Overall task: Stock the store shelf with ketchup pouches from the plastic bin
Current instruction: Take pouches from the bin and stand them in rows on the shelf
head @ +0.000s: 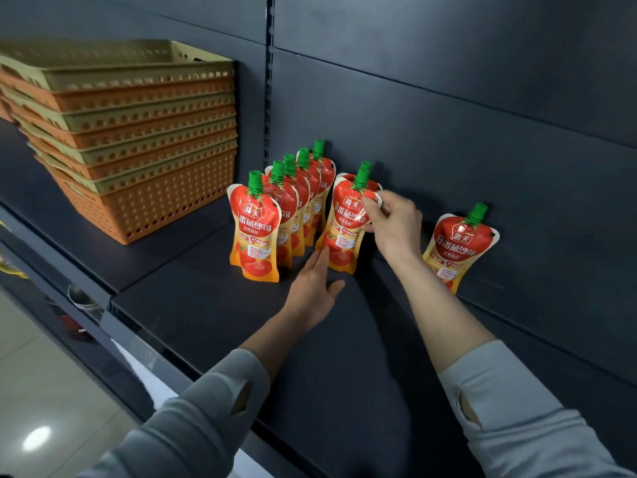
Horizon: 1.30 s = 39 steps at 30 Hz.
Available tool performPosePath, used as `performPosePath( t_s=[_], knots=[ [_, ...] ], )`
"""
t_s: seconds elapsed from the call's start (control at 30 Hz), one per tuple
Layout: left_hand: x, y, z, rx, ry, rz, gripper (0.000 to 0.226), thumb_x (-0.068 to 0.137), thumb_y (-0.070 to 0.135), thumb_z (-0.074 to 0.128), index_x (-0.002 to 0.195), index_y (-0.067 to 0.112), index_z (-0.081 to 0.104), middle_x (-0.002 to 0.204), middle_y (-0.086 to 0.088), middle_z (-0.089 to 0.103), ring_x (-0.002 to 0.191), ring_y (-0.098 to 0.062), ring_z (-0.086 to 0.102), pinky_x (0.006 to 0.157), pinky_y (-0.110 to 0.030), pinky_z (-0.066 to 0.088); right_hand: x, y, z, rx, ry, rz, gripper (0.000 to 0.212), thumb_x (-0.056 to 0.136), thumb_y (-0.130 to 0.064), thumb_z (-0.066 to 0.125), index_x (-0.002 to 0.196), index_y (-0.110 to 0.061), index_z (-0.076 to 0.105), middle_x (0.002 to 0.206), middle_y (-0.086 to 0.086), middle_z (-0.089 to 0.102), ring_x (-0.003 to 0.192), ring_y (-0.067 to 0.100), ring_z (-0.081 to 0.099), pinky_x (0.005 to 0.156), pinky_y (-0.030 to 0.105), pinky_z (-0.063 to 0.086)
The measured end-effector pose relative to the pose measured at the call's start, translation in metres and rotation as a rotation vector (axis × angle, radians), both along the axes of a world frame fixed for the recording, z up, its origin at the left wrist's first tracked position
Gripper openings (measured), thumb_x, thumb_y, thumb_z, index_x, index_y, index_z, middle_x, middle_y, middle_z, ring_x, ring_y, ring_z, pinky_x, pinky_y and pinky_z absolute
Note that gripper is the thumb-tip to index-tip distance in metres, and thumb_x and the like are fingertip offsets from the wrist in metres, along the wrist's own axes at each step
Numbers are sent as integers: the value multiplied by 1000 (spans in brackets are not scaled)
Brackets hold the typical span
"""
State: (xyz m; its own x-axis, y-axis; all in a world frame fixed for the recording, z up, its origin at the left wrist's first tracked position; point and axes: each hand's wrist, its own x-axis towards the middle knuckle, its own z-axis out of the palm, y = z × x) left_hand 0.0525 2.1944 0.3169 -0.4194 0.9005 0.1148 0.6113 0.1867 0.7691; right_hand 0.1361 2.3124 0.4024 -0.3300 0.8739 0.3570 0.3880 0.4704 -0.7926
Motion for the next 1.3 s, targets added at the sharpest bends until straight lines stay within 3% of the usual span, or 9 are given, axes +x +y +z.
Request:
performPosePath(
  t_s=[0.17, 0.4, 0.6, 0.83, 0.93, 1.03, 1.17, 1.3],
  knots=[
    [-4, 9, -2, 0, 8, 22, 74, 95, 25, 56, 153, 12, 13, 160, -4, 18, 148, -17, 14, 115, -30, 21, -3, 4, -2, 51, -28, -36, 17, 96, -39, 63, 101, -23, 67, 101, -3, 74, 89, 17, 72, 78, 47, 62],
    [-4, 10, -5, -20, 31, 32, 75, 95, 25, 56, 154, 13, 11, 161, -4, 17, 148, -16, 12, 116, -30, 20, -3, 2, -1, 96, -89, -11, 30, 96, -35, 64, 122, -20, 60, 119, 1, 71, 103, 20, 70, 86, 46, 60],
    [-6, 9, -1, -46, 21, 9, 74, 96, 25, 55, 154, 15, 11, 161, -3, 16, 148, -17, 13, 116, -30, 21, 0, -1, 4, 127, -165, -32, 35, 96, -36, 64, 126, -17, 59, 123, 2, 69, 112, 21, 66, 92, 46, 58],
    [-10, -13, 10, 44, 24, -15, 65, 95, 21, 57, 151, 13, 25, 156, -5, 30, 144, -19, 26, 114, -29, 25, 19, -22, 6, 256, -216, -67, 36, 93, -31, 69, 125, -17, 58, 110, 1, 72, 97, 18, 69, 85, 41, 56],
    [-13, -37, 12, 149, 13, -11, 56, 94, 20, 60, 146, 16, 39, 146, -6, 46, 135, -20, 43, 110, -39, 40, 34, -43, -2, 312, -216, -101, 38, 94, -28, 67, 128, -16, 56, 111, 3, 70, 97, 20, 67, 84, 43, 56],
    [-15, -77, 15, 244, 27, 6, 45, 93, 20, 60, 137, 19, 50, 134, -3, 57, 121, -16, 55, 100, -40, 49, 45, -77, -19, 382, -226, -108, 32, 97, -22, 62, 127, -11, 59, 112, 7, 69, 101, 24, 66, 85, 45, 55],
    [-21, -153, 16, 363, 38, 71, 33, 91, 16, 62, 123, 20, 63, 119, 2, 67, 103, -10, 66, 89, -37, 54, 49, -146, -47, 427, -244, -43, 26, 100, -20, 57, 122, -9, 63, 111, 9, 68, 98, 28, 65, 83, 46, 55],
    [-32, -251, -1, 355, -53, 210, 28, 92, 14, 60, 118, 23, 67, 113, 7, 68, 99, -5, 65, 89, -29, 53, 34, -230, -80, 446, -218, 38, 26, 101, -19, 53, 119, -7, 67, 111, 8, 70, 98, 28, 64, 85, 33, 48]
  ],
)
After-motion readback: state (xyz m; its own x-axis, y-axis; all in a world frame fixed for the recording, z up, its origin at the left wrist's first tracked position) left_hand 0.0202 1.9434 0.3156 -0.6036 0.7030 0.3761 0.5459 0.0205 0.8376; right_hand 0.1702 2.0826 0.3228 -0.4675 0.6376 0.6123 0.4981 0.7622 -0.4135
